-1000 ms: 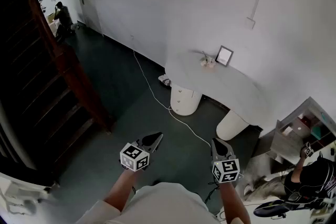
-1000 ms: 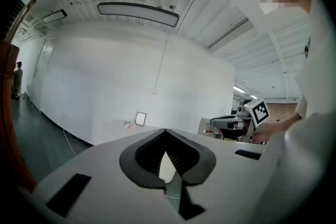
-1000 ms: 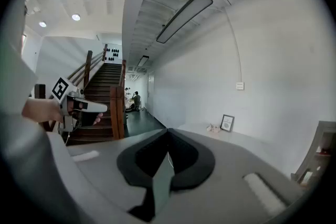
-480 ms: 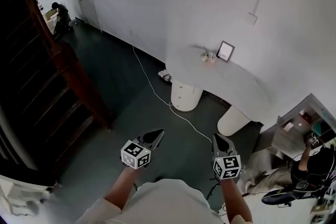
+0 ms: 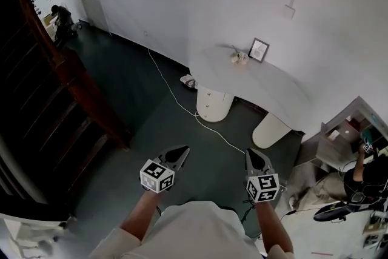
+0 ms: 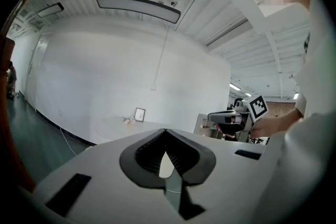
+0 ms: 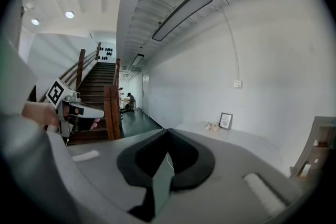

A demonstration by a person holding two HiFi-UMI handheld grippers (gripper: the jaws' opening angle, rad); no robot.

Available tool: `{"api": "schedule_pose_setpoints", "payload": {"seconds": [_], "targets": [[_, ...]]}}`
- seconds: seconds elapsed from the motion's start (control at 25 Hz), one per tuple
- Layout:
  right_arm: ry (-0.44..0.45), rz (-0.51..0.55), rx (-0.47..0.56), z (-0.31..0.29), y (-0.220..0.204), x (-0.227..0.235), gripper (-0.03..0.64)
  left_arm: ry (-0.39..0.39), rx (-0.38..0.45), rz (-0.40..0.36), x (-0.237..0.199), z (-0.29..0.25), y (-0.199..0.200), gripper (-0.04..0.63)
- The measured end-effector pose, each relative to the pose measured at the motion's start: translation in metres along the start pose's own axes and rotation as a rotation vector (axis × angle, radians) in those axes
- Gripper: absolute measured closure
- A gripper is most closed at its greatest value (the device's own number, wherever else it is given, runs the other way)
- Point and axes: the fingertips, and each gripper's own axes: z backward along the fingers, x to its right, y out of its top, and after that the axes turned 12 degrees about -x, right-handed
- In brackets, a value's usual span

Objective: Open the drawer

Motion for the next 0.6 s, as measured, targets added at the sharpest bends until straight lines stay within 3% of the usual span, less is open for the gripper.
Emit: {"api": "schedule_pose_setpoints", "payload": {"seconds": [0.6], "targets": [[-0.001,-0.019,-0.035,-0.036,-0.006,-0.02,0.606,-0.01,-0.014,0.033,-0.047,-0.006,-0.007,0.589]]}}
